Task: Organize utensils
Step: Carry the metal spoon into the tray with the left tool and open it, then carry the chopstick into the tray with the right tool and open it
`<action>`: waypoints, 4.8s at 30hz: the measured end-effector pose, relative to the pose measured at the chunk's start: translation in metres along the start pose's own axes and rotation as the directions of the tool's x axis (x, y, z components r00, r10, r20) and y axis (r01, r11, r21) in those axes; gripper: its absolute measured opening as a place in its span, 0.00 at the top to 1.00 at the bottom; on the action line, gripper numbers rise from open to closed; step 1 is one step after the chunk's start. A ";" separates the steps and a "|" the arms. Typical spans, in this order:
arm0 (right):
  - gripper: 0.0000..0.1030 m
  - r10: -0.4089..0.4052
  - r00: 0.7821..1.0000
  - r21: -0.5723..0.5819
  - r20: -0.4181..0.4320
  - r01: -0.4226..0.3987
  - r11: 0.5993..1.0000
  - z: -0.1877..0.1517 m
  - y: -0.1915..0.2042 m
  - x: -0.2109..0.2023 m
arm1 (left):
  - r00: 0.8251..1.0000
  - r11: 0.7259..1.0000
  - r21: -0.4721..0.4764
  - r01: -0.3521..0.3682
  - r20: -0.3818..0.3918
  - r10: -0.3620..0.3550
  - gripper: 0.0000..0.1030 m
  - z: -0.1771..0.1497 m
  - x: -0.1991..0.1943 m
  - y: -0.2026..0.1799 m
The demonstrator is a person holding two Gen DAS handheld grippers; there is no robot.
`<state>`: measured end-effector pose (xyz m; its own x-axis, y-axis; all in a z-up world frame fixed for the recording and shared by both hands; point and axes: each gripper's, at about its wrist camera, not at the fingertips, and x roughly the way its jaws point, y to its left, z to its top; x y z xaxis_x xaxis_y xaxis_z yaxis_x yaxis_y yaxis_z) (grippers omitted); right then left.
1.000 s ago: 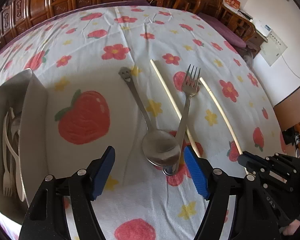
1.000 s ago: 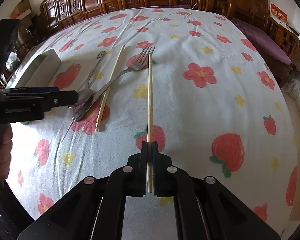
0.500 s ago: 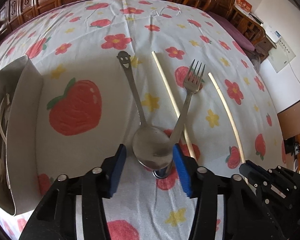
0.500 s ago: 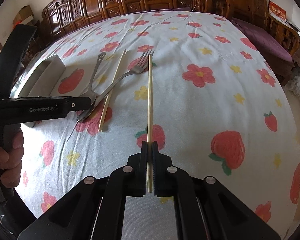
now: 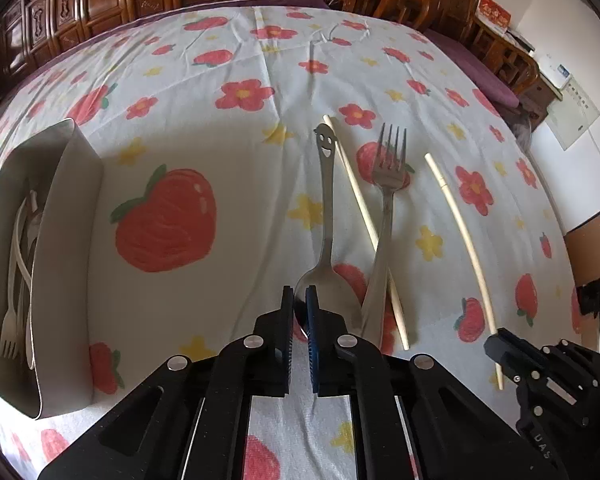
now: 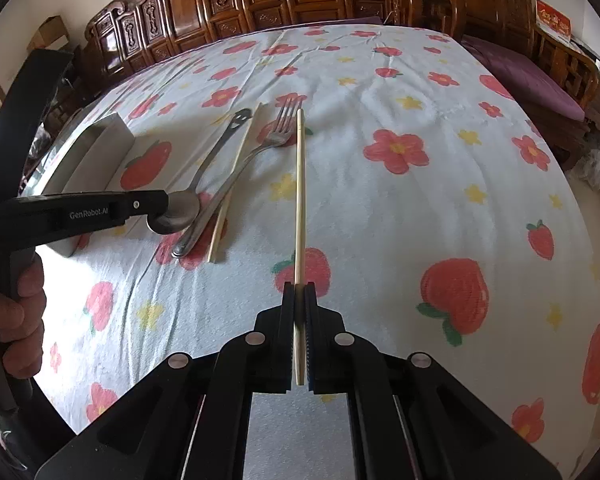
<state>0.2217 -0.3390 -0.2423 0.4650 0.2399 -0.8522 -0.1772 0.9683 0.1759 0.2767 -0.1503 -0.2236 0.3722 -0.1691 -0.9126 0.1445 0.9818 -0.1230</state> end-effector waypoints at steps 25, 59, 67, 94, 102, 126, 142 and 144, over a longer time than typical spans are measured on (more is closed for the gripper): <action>0.94 0.024 0.999 -0.045 0.023 -0.023 0.999 0.002 0.023 -0.011 | 0.982 0.995 0.077 -0.059 0.182 0.044 1.00 -0.006 -0.073 0.013; 0.94 0.133 0.990 -0.195 0.038 -0.123 0.973 0.047 0.166 -0.015 | 0.952 0.981 -0.123 -0.151 0.251 0.178 1.00 -0.029 -0.131 0.167; 0.94 0.154 0.988 -0.211 0.028 -0.145 0.967 0.059 0.188 -0.013 | 0.958 0.972 -0.167 -0.164 0.210 0.197 0.99 -0.032 -0.109 0.193; 0.94 0.235 0.971 -0.258 -0.045 -0.239 0.936 0.087 0.262 0.014 | 0.965 0.980 -0.142 -0.141 0.201 0.168 0.96 -0.027 -0.112 0.221; 0.94 0.236 0.967 -0.257 -0.101 -0.254 0.932 0.089 0.287 0.036 | 0.948 0.974 -0.146 -0.173 0.242 0.205 0.86 -0.034 -0.138 0.243; 0.91 0.317 0.945 -0.174 -0.084 -0.327 0.929 0.106 0.279 0.045 | 0.940 0.973 -0.160 -0.166 0.272 0.205 0.84 -0.040 -0.156 0.251; 0.91 0.303 0.953 -0.249 0.017 -0.289 0.924 0.091 0.252 -0.005 | 0.936 0.981 -0.121 -0.154 0.301 0.184 0.64 -0.038 -0.162 0.227; 0.91 0.280 0.959 -0.254 0.038 -0.262 0.931 0.083 0.237 -0.016 | 0.937 0.983 -0.110 -0.148 0.303 0.175 0.64 -0.038 -0.161 0.221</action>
<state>0.2441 -0.1080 -0.1462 0.4292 0.5042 -0.7494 -0.5075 0.8209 0.2618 0.2140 0.0968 -0.1181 0.6520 -0.0127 -0.7581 -0.0139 0.9995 -0.0287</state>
